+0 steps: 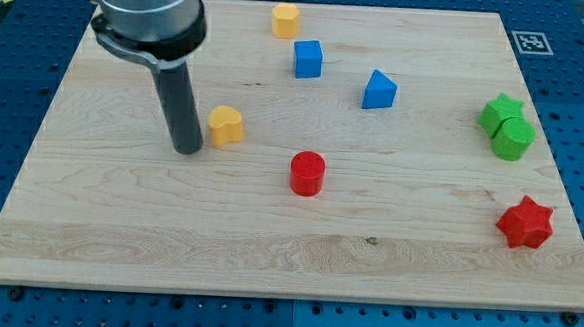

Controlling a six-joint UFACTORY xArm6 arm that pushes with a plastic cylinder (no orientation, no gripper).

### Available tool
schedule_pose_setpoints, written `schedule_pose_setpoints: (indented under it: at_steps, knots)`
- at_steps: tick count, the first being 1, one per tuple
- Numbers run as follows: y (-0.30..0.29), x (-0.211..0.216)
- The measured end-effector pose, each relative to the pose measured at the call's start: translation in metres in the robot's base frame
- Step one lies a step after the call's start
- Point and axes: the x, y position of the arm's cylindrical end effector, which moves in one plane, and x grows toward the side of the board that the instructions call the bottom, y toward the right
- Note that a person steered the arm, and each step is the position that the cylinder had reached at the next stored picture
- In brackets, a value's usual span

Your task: Move the red circle closer to the red star

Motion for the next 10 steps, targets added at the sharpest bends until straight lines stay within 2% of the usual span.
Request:
schedule_pose_setpoints:
  at_steps: [3,7,8,10]
  knots:
    - [0.109,0.028]
    - [0.246,0.039]
    - [0.274,0.051]
    - [0.280,0.044]
